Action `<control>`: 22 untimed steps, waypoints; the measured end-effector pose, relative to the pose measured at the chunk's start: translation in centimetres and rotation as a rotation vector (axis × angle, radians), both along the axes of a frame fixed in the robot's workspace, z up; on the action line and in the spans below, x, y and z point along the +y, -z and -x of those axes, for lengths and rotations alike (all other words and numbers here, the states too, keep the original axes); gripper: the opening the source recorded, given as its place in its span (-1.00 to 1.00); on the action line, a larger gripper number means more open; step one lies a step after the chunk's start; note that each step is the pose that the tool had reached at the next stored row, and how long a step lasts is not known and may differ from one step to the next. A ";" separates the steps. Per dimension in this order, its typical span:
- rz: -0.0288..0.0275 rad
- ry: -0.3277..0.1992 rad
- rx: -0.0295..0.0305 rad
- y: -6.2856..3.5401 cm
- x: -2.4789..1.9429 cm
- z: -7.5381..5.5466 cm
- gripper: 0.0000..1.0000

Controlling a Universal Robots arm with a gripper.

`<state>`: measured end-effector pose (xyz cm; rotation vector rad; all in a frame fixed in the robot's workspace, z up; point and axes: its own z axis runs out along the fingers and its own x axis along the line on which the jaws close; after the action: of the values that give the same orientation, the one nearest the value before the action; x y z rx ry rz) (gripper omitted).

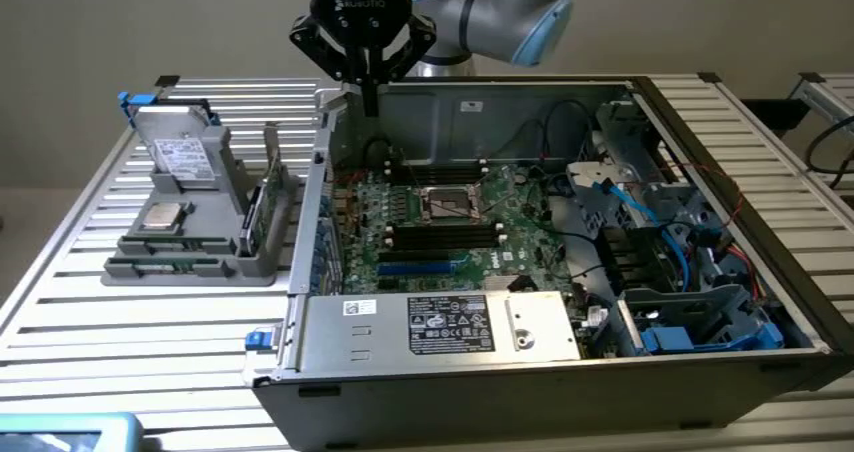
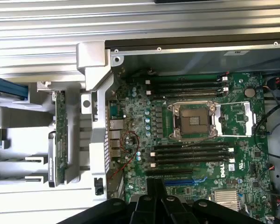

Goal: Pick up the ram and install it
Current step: 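Reach for the ram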

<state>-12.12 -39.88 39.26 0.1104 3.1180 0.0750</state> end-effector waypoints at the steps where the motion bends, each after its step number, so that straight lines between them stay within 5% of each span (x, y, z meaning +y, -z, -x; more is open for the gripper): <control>1: 0.0000 0.000 0.0000 0.00 0.00 0.0 -0.79; 8: -0.0133 0.000 0.0041 0.00 -0.59 0.9 -0.79; 17: -0.0300 0.000 0.0058 0.00 -1.00 4.6 -0.79; 22: -0.0326 0.000 0.0177 0.05 -1.14 5.8 -0.79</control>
<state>-17.91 -41.02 39.21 0.1125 3.1351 0.1255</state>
